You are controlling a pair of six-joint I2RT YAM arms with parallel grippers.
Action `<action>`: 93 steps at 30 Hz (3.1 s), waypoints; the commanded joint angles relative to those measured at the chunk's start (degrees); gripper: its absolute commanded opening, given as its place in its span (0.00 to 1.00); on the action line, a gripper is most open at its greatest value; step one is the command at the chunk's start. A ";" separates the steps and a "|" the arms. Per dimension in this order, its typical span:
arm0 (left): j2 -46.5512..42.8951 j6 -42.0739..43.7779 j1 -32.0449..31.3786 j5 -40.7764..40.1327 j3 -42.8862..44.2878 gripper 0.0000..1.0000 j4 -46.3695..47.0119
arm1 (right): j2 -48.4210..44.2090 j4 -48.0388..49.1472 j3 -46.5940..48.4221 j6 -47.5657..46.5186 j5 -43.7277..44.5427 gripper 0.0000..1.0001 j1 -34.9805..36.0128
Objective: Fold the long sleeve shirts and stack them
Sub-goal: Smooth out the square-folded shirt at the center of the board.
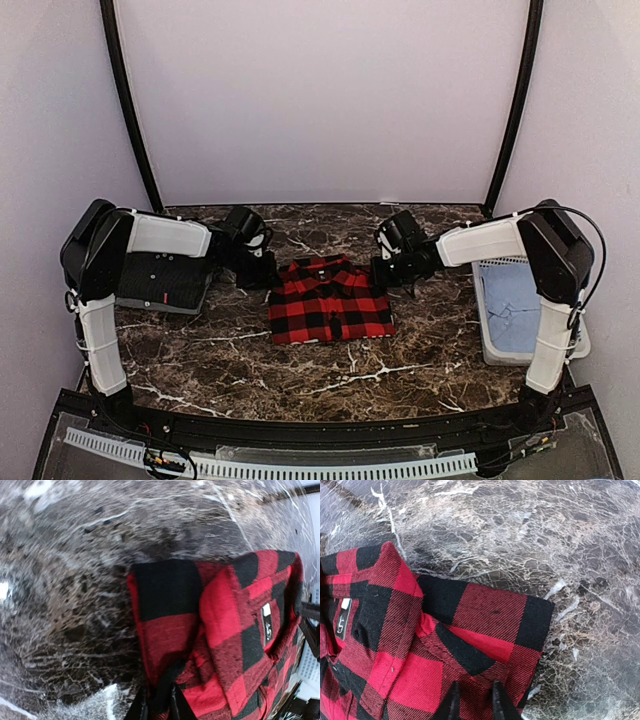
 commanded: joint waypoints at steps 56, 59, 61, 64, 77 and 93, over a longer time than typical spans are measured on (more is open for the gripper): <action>-2.26 1.85 -0.48 3.58 3.76 0.00 0.28 | -1.54 -3.40 5.02 -0.84 1.60 0.00 -0.62; -2.56 1.86 -0.58 3.49 3.76 0.00 0.59 | -3.20 -3.46 4.64 -0.84 1.37 0.00 -0.44; -2.50 1.81 -0.61 3.49 3.72 0.00 0.69 | -3.61 -3.56 4.31 -0.82 1.93 0.00 -0.39; -2.61 1.75 -0.67 3.58 3.67 0.00 0.71 | -3.99 -4.15 4.08 -0.82 2.12 0.00 -0.39; -3.68 2.40 -1.29 3.80 3.73 0.00 1.63 | -9.21 -3.88 1.44 -0.05 3.24 0.00 -0.35; -0.21 4.92 -1.98 5.38 7.18 0.00 5.73 | -13.16 -4.60 -3.03 1.51 8.91 0.00 -0.39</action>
